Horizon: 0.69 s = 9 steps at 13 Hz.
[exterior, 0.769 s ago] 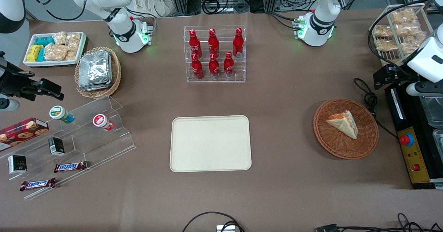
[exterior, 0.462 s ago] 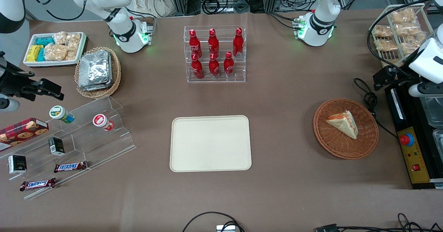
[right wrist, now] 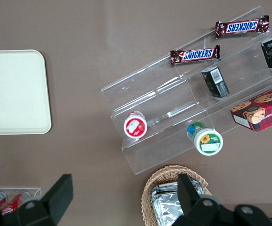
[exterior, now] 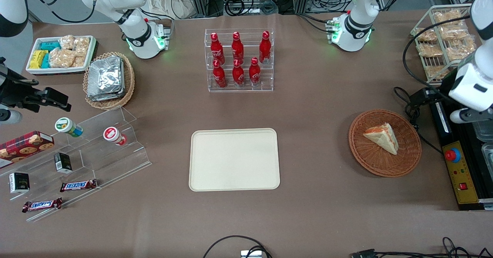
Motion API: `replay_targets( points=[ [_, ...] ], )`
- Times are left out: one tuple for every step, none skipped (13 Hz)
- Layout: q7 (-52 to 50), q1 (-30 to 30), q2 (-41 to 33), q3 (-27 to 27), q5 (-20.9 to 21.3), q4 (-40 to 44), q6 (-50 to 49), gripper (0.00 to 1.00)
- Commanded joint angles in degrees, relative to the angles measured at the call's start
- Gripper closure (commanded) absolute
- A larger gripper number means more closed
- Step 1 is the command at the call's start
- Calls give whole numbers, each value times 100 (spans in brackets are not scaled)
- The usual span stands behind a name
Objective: Place sandwich from basket to tray
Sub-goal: 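Move the left gripper from rest toward the wicker basket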
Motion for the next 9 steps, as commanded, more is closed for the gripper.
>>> replay_targets(
  points=[
    [-558,26,-72,131,-10,-569,500,0],
    [-787,26,-46,149,25,-737,702,0],
    [-972,26,-72,149,25,-965,973,0],
    [-1043,79,-116,158,25,-1237,1211,0],
    [-1209,140,-133,158,34,-1413,1431,0],
    [-1350,141,-134,158,34,-1615,1677,0],
    [-1456,149,-151,158,34,-1852,1958,0],
    [-1640,210,-195,158,34,-2124,2265,0],
    [-1816,289,-230,158,34,-2414,2616,0]
  ],
)
